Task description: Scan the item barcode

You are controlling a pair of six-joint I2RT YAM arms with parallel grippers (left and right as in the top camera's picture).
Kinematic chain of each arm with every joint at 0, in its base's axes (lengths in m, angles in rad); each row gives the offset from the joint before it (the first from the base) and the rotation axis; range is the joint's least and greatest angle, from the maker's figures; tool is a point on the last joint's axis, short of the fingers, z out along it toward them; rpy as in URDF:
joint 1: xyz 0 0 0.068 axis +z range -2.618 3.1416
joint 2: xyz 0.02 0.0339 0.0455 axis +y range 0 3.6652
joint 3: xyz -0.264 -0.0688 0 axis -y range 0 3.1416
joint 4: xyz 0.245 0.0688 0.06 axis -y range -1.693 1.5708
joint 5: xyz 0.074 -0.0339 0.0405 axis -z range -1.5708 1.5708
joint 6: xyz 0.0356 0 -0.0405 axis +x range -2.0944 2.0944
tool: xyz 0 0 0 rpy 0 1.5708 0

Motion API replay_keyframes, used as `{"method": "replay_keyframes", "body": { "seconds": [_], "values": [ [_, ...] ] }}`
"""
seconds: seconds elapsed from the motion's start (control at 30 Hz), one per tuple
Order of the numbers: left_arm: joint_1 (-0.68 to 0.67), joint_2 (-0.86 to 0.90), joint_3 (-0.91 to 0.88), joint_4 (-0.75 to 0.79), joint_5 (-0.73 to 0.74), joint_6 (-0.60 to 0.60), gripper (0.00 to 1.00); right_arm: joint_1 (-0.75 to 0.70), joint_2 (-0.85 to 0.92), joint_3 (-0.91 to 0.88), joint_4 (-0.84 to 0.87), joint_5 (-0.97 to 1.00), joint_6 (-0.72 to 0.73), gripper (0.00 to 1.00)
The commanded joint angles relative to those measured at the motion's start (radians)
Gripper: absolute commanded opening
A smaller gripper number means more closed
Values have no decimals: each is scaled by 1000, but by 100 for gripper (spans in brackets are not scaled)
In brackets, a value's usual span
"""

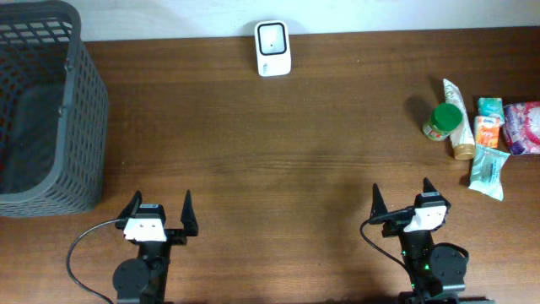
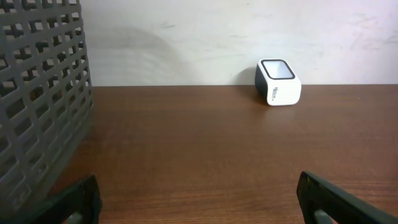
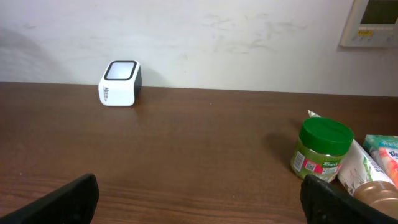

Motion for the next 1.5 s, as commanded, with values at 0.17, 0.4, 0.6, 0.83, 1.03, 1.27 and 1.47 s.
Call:
{"method": "replay_keyframes", "body": {
  "seconds": [0.17,0.4,0.6,0.83,1.03,1.27,1.47],
  "values": [
    [-3,-10,-5,-4,-11,16,99,4,-7,-9,-1,4,3,99],
    [-3,-10,-5,-4,-11,16,99,4,-7,-9,0,4,3,99],
    [-3,-10,-5,-4,-11,16,99,4,-7,-9,-1,4,3,99],
    [-3,-10,-5,-4,-11,16,99,-44,-7,-9,-4,13,15,99],
    [-3,-10,-5,-4,-11,16,99,-48,-7,-9,-8,45,38,99],
    [-3,-10,-5,-4,-11,16,99,-47,-7,-9,-6,45,37,99],
    [-3,-10,-5,-4,-11,16,99,-47,-7,-9,-5,45,37,99]
  ]
}}
